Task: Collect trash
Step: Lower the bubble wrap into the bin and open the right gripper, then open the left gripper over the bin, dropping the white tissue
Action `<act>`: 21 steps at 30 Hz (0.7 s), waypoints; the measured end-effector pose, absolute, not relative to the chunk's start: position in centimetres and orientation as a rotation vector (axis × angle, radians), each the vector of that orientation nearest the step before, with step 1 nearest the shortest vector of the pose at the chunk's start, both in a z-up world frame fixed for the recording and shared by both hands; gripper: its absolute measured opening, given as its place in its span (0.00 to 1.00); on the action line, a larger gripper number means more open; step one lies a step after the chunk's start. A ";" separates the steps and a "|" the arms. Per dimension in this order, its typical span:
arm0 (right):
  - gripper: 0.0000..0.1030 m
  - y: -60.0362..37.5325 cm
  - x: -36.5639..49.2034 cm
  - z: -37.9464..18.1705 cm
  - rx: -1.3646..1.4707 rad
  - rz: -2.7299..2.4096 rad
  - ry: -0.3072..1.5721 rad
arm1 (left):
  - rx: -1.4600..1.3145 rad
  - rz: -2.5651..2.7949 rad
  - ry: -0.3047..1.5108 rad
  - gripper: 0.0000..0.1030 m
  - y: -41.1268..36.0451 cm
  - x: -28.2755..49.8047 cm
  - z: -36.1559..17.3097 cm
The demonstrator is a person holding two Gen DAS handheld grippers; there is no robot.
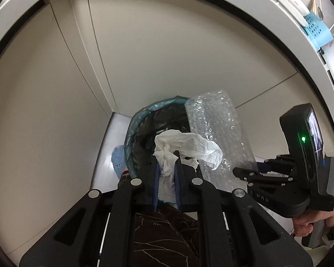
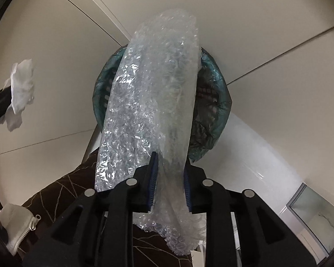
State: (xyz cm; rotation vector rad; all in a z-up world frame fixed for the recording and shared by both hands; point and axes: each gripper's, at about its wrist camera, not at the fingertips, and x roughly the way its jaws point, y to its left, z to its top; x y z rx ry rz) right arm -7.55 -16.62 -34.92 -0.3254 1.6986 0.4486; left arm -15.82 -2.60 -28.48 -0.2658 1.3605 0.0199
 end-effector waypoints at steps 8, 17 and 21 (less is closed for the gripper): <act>0.34 -16.7 -7.7 -34.9 -0.328 0.425 1.700 | -0.259 0.017 1.390 0.10 -2.5 -15.5 -29.0; 0.52 -16.9 -7.6 -33.6 -0.303 0.420 1.641 | -0.238 0.005 1.409 0.10 -2.9 -15.4 -28.4; 0.61 -18.2 -7.5 -32.4 -0.281 0.410 1.590 | -0.226 -0.004 1.423 0.11 -3.2 -15.2 -28.5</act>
